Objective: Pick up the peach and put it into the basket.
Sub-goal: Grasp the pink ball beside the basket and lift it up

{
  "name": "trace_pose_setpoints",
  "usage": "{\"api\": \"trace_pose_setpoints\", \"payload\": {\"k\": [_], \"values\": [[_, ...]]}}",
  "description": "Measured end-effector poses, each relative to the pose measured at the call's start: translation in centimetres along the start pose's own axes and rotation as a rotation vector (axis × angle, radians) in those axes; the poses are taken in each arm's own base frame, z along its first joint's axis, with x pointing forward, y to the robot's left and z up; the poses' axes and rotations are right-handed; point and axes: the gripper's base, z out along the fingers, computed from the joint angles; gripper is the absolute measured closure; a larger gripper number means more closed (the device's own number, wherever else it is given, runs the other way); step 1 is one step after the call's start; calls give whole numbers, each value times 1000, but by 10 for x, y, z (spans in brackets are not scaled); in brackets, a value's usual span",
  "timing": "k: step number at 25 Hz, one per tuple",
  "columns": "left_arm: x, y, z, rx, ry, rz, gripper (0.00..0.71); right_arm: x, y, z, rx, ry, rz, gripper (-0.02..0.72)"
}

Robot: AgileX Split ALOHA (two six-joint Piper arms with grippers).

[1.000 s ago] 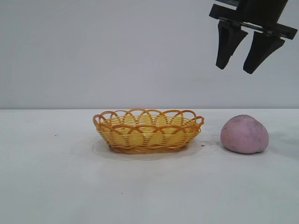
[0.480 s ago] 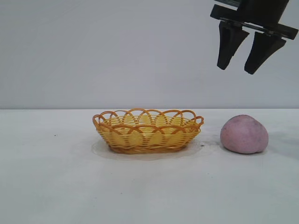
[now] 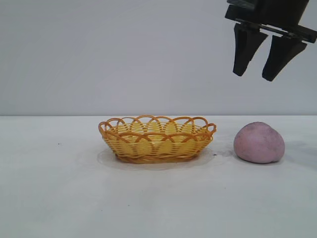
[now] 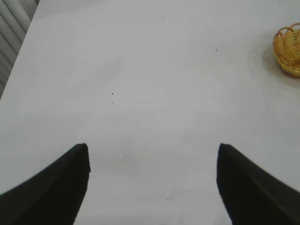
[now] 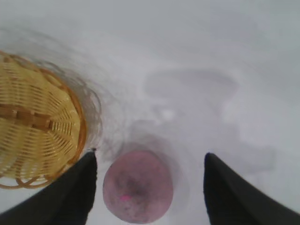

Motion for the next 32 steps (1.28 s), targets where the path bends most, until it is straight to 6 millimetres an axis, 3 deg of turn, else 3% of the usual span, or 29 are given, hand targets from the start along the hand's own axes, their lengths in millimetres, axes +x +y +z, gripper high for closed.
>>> {"api": "trace_pose_setpoints", "payload": {"k": [7,16,19,26,32], "values": [[0,-1,0,-51,2,-30,165,2,1,-2,-6,14,-3,280],[0,-1,0,-75,4,-44,165,13,10,-31,-22,80,-34,280],[0,-1,0,-75,4,-44,165,19,12,-33,-41,150,-29,280],[0,-1,0,-75,4,-44,165,23,26,-29,2,219,-15,280],[0,-1,0,-75,3,-46,165,23,39,-2,59,280,9,280]]}}
